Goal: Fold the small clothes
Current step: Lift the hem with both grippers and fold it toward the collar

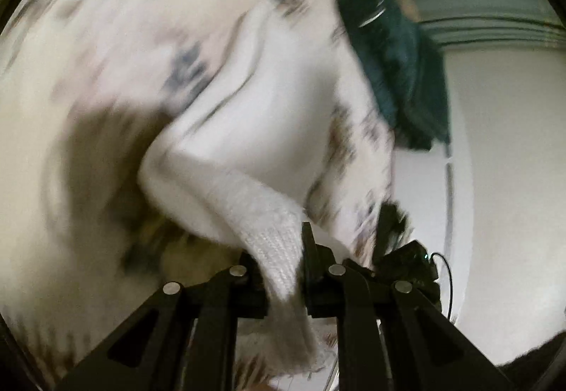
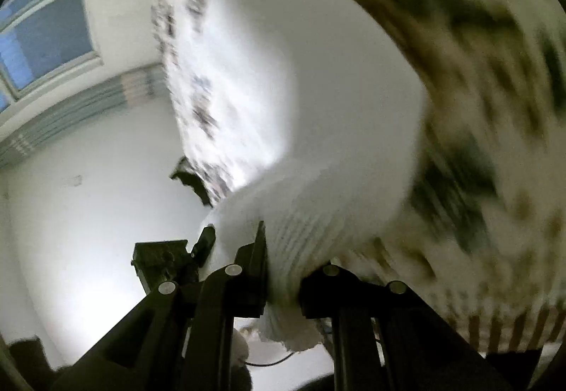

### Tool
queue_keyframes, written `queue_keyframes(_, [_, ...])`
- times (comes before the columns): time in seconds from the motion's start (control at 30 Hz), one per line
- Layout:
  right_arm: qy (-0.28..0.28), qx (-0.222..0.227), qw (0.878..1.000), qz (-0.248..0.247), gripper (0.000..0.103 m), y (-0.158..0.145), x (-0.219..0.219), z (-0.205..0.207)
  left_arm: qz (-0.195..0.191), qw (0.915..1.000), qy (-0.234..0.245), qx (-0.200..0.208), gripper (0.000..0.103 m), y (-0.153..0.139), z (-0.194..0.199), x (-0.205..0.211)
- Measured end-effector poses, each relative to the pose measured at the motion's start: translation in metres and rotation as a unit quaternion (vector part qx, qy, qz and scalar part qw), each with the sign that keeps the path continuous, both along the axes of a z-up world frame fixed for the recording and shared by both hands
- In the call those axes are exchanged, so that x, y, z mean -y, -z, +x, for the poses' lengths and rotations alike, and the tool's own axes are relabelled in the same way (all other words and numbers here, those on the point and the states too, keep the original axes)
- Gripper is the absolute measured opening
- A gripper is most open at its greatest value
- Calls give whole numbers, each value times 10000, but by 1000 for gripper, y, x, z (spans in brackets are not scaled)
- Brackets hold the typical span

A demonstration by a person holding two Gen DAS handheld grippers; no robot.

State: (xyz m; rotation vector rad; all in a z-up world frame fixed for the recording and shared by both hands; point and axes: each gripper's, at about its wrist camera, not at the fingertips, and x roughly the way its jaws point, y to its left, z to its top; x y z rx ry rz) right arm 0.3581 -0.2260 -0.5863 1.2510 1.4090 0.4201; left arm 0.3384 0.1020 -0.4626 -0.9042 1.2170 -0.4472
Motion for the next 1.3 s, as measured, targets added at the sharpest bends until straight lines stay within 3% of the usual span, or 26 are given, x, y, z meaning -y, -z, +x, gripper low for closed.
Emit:
queue_keyframes(0.13, [174, 519, 9979, -351, 13, -21, 27, 100, -25, 9985, -166, 512, 11, -5, 95, 12])
queue_keyframes(0.27, [202, 770, 9946, -662, 14, -22, 41, 208, 12, 9984, -262, 504, 17, 21, 185, 12])
queue_keyframes(0.37, [197, 644, 9947, -780, 23, -14, 55, 266, 11, 9985, -365, 402, 36, 38, 233, 12])
queue_keyframes(0.4, [288, 663, 9945, -763, 37, -19, 69, 278, -23, 9980, -445, 445, 54, 41, 243, 6])
queue_keyframes(0.43, [423, 720, 9936, -762, 54, -22, 68, 290, 37, 9973, -549, 485, 63, 42, 244, 4])
queue_keyframes(0.5, [627, 954, 9906, -751, 63, -29, 82, 288, 32, 9953, -759, 600, 64, 43, 242, -12])
queue_keyframes(0.57, [593, 964, 9882, -1035, 63, -31, 93, 277, 317, 9946, -754, 646, 64, 46, 240, -21])
queue_keyframes(0.7, [159, 745, 9798, -1847, 63, -14, 96, 267, 1248, 9904, -193, 558, 64, 68, 244, -15])
queue_keyframes(0.83, [-141, 669, 9755, -2091, 63, 16, 81, 281, 1643, 9835, 501, 562, 64, 93, 265, 13])
queue_keyframes(0.9, [-335, 779, 9709, -2242, 60, 23, 70, 291, 1917, 9752, 886, 660, 59, 102, 279, 32])
queue_keyframes(0.93, [-428, 852, 9661, -2398, 37, 24, 65, 297, 2043, 9703, 1065, 731, 28, 105, 285, 42])
queue_keyframes(0.97, [-542, 929, 9611, -2542, 17, 23, 59, 302, 2193, 9651, 1225, 748, 10, 108, 291, 49])
queue_keyframes(1.0, [-599, 939, 9551, -2747, 5, 19, 56, 305, 2297, 9608, 1347, 771, 8, 109, 293, 53])
queue_keyframes(1.07, [-407, 1070, 9505, -2889, 5, 6, 59, 305, 2248, 9596, 1281, 1104, 7, 94, 284, 49])
queue_keyframes(1.13, [-106, 1172, 9515, -2842, 4, -8, 67, 307, 1988, 9679, 908, 1243, 6, 76, 275, 27])
queue_keyframes(1.2, [93, 1209, 9504, -2865, 4, -17, 74, 312, 1849, 9741, 521, 1195, 5, 70, 273, 5])
queue_keyframes(1.3, [64, 1093, 9416, -3184, 4, -11, 73, 333, 1751, 9804, 190, 881, 3, 86, 286, -16])
